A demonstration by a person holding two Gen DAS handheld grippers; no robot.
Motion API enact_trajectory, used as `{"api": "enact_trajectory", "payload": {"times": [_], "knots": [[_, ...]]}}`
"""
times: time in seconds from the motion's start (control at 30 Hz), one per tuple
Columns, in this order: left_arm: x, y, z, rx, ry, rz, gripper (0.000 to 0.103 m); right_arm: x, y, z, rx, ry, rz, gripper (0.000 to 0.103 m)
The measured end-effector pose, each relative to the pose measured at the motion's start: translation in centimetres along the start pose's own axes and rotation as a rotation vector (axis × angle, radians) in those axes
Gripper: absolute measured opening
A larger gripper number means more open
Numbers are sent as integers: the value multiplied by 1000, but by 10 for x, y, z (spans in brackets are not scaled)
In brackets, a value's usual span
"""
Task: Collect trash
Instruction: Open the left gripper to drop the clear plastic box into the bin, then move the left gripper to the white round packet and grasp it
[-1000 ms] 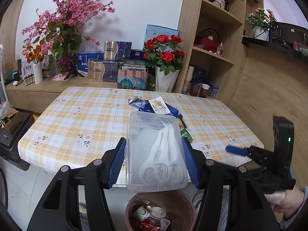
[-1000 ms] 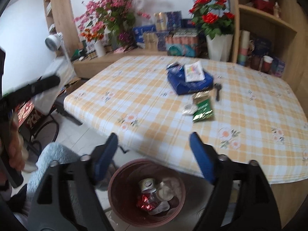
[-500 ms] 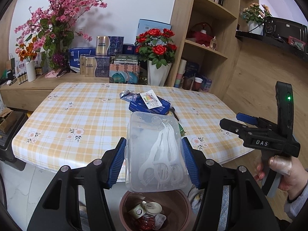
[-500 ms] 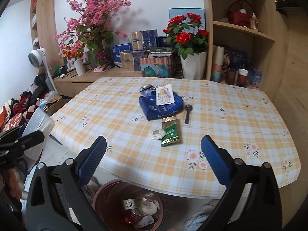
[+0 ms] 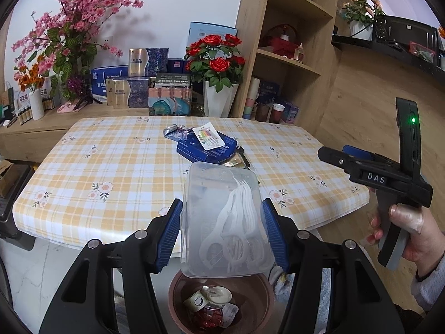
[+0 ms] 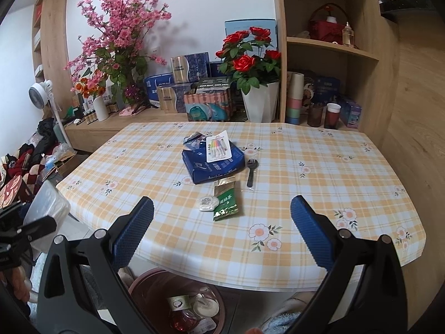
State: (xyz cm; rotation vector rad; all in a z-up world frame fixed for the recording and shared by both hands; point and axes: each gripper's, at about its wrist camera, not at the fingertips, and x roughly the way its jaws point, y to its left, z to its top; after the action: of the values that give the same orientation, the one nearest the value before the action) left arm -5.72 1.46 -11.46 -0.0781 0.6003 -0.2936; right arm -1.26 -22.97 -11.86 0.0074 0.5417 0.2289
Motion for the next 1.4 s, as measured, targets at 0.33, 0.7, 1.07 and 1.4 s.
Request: {"api": "enact_trajectory", "payload": {"times": [0.33, 0.7, 1.07, 1.4], "knots": [[-1, -8, -1, 30, -31, -2, 91, 5, -3, -4, 5, 13, -7, 97], [-4, 36, 20, -36, -87, 185, 97, 11, -6, -5, 10, 26, -19, 97], [6, 80, 42, -83, -104, 309, 97, 28, -23, -5, 42, 57, -21, 97], [36, 85, 49, -83, -77, 306, 97, 62, -36, -7, 48, 115, -26, 97]]}}
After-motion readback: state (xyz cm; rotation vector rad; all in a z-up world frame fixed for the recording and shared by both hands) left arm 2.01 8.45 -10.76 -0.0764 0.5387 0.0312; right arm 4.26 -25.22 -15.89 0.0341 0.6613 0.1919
